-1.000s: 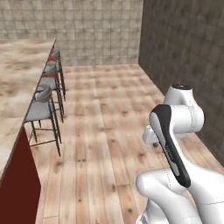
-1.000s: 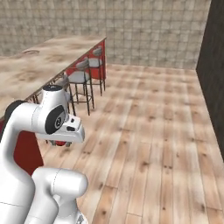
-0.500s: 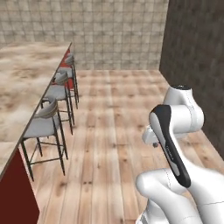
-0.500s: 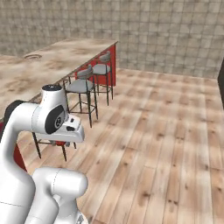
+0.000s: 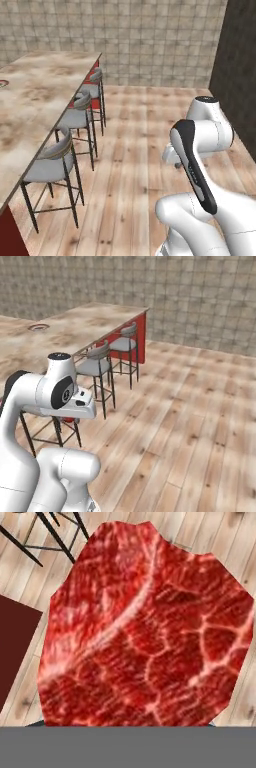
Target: Take the steak from the fridge and place it on the digital scale on the counter by the fridge. Wait a few seconds for a reading, then move it to the plate on the dining counter.
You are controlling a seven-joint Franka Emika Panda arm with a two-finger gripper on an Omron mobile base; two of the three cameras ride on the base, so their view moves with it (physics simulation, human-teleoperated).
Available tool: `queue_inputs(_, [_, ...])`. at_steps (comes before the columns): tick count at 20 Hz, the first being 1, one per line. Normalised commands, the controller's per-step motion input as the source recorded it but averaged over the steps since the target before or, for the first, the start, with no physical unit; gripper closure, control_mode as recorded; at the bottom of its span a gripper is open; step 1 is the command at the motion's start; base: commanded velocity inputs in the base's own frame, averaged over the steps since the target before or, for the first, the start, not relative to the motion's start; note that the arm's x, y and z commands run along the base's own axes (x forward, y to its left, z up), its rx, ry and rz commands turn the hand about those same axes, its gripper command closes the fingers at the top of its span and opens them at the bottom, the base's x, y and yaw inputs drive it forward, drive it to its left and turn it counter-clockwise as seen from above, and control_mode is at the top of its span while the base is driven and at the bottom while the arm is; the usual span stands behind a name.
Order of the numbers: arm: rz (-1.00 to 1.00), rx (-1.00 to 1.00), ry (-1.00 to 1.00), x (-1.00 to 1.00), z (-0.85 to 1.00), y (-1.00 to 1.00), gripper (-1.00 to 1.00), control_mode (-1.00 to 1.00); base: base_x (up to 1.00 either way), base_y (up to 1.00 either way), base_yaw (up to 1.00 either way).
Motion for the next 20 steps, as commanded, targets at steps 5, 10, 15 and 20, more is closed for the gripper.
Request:
queue_inputs(5, [0.0, 0.0, 0.0, 0.0, 0.0, 0.0, 1.0, 1.0, 0.99, -0.69, 0.22])
queue_inputs(10, [0.0, 0.0, 0.0, 0.0, 0.0, 0.0, 1.0, 1.0, 1.0, -0.71, 0.32])
queue_inputs(15, [0.0, 0.0, 0.0, 0.0, 0.0, 0.0, 1.0, 1.0, 1.0, -0.79, 0.46])
queue_inputs(20, [0.0, 0.0, 0.0, 0.0, 0.0, 0.0, 1.0, 1.0, 1.0, -0.85, 0.44])
